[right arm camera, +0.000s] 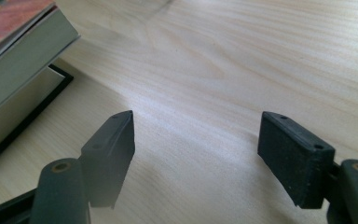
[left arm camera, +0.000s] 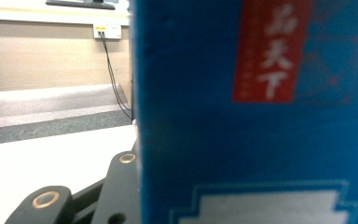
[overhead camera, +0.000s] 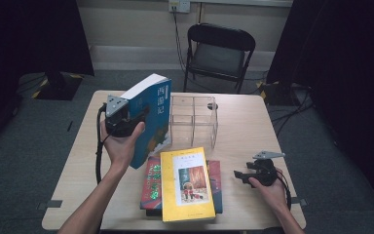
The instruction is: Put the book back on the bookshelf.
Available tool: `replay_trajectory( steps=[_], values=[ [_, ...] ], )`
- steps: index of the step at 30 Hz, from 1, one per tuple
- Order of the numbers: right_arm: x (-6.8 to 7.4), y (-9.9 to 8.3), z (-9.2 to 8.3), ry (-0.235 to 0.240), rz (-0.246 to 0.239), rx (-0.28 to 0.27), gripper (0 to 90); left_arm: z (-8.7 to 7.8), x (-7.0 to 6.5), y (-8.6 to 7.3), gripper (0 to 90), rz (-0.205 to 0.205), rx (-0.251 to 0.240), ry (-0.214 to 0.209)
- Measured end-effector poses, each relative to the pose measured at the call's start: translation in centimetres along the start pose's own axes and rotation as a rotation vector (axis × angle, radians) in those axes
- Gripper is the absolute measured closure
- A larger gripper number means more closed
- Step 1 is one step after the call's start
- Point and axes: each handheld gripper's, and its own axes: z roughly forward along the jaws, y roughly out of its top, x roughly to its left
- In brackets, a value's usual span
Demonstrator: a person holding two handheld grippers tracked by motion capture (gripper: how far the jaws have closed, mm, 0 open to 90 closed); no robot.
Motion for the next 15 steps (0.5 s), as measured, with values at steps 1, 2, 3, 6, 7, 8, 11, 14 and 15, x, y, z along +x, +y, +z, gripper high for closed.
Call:
replay_trajectory(
  steps=[1,2,3,6,7,8,11,14,15],
  values=[
    [0.0,0.0,0.1,0.000,-0.003,0.002,27.6,0.1,0.0,0.0,61.6,0.001,0.001,0.005],
    [0.1,-0.1,0.1,-0.001,-0.005,0.004,27.6,0.3,0.0,-0.1,61.5,-0.012,-0.007,0.009],
    [0.1,-0.1,0.1,-0.003,-0.006,0.010,27.5,0.4,0.0,-0.2,61.6,-0.014,-0.003,0.012],
    [0.1,-0.2,0.2,-0.007,-0.012,0.014,27.0,0.9,-0.2,-0.2,61.5,0.001,0.012,0.016],
    [0.1,-0.2,0.3,-0.010,-0.015,0.013,26.9,1.0,-0.3,-0.2,61.6,-0.002,0.013,0.017],
    [0.1,-0.2,0.3,-0.010,-0.017,0.012,26.6,1.1,-0.4,-0.3,61.6,0.000,0.016,0.025],
    [0.3,-0.3,0.4,-0.017,-0.035,0.009,23.7,1.7,-0.4,-0.2,61.5,-0.014,0.022,0.028],
    [0.6,-0.5,0.6,-0.031,-0.058,0.001,19.8,2.2,-0.5,-0.1,61.6,-0.003,0.018,0.045],
    [0.6,-0.5,0.6,-0.031,-0.058,0.001,19.8,2.2,-0.5,-0.1,61.5,-0.003,0.018,0.045]
  ],
)
